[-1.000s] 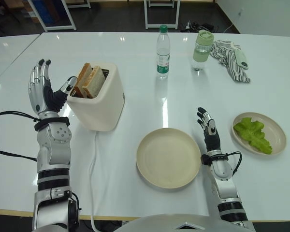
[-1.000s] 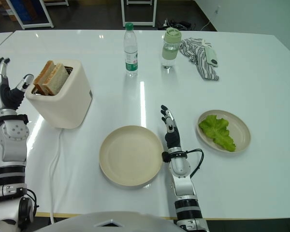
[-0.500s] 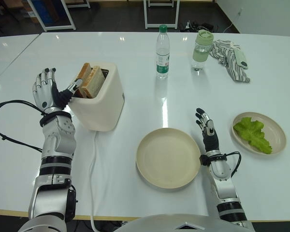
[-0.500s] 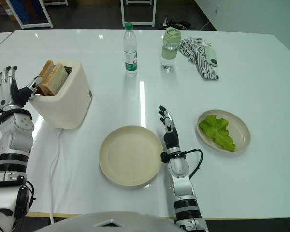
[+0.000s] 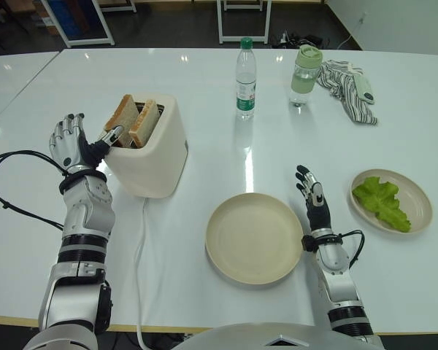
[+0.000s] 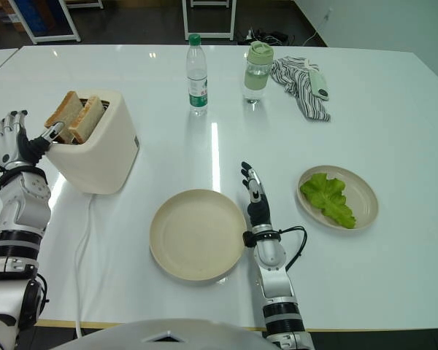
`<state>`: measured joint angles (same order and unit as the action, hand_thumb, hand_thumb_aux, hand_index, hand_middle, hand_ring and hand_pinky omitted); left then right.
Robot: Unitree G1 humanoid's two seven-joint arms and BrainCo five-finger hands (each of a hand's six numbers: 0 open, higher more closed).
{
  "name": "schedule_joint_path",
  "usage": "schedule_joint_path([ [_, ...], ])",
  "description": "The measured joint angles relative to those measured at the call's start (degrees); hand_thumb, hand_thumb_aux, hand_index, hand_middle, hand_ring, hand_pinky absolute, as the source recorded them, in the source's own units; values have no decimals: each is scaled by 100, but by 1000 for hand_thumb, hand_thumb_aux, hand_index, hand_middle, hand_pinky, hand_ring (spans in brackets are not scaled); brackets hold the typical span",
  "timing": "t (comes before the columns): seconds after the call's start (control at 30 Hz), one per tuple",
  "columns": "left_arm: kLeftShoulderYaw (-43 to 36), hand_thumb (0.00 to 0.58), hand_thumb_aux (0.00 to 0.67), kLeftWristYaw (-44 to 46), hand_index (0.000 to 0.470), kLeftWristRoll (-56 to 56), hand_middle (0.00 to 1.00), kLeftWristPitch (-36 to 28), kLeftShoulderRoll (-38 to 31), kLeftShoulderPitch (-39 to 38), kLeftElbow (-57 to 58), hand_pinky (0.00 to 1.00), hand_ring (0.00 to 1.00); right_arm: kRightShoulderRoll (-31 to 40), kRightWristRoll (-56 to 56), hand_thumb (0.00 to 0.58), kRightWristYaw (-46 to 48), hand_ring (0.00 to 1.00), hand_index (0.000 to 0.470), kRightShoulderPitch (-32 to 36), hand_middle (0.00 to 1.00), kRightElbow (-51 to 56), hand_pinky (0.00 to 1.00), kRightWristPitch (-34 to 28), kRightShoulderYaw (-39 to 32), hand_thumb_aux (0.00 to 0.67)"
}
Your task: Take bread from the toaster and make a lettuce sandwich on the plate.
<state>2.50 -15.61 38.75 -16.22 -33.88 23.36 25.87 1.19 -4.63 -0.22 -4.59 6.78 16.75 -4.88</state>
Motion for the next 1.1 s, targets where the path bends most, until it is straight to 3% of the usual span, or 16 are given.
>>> schedule_joint_path([
  [0.13, -81, 509, 436, -61, 306, -75, 0, 242, -10, 1, -241, 0, 0, -1, 0, 0, -2, 0, 0, -4, 0, -7, 0, -30, -4, 0],
  [0.47, -145, 523, 460, -134, 323, -120, 0, 397, -14, -86, -733, 0, 0, 0, 0, 0, -19, 0, 0, -4, 0, 32, 0, -45, 7, 0],
  [0.5, -146, 534, 481, -134, 337, -120, 0, 396, -14, -94, -754, 0, 0, 0, -1, 0, -20, 0, 0, -4, 0, 36, 0, -45, 6, 0],
  [0.53, -147, 557, 536, -134, 376, -120, 0, 396, -14, -111, -771, 0, 0, 0, -1, 0, -23, 0, 0, -4, 0, 45, 0, -46, 5, 0],
  [0.57, -149, 578, 636, -134, 446, -123, 0, 396, -13, -117, -780, 0, 0, 0, -1, 0, -26, 0, 0, -4, 0, 54, 0, -46, 6, 0],
  [0.6, -152, 580, 670, -133, 470, -147, 0, 404, -13, -118, -799, 0, 0, 0, -1, 0, -38, 0, 0, -4, 0, 65, 0, -48, 5, 0],
  [0.9, -136, 580, 670, -148, 470, -308, 0, 454, 7, -240, -987, 0, 0, -1, -37, 0, -65, 0, 0, -4, 0, 99, 0, -71, -9, 0],
  [0.93, -120, 580, 670, -201, 470, -317, 290, 483, 19, -261, -1048, 290, 290, -1, -40, 0, -66, 0, 0, -4, 0, 105, 0, -76, -10, 0],
  [0.97, -92, 580, 670, -304, 470, -317, 867, 525, 24, -291, -1137, 867, 867, -1, -43, 0, -67, 0, 0, -4, 0, 108, 0, -79, -10, 0],
  [1.0, -55, 580, 670, -431, 470, -311, 1000, 585, 23, -300, -1241, 1000, 1000, -1, -46, 0, -69, 0, 0, -4, 0, 112, 0, -82, -11, 0],
  [1.1, 49, 580, 670, -940, 470, -264, 1000, 978, 20, -343, -1599, 1000, 1000, -2, -77, 0, -83, 0, 0, -4, 0, 120, 0, -86, -11, 0],
])
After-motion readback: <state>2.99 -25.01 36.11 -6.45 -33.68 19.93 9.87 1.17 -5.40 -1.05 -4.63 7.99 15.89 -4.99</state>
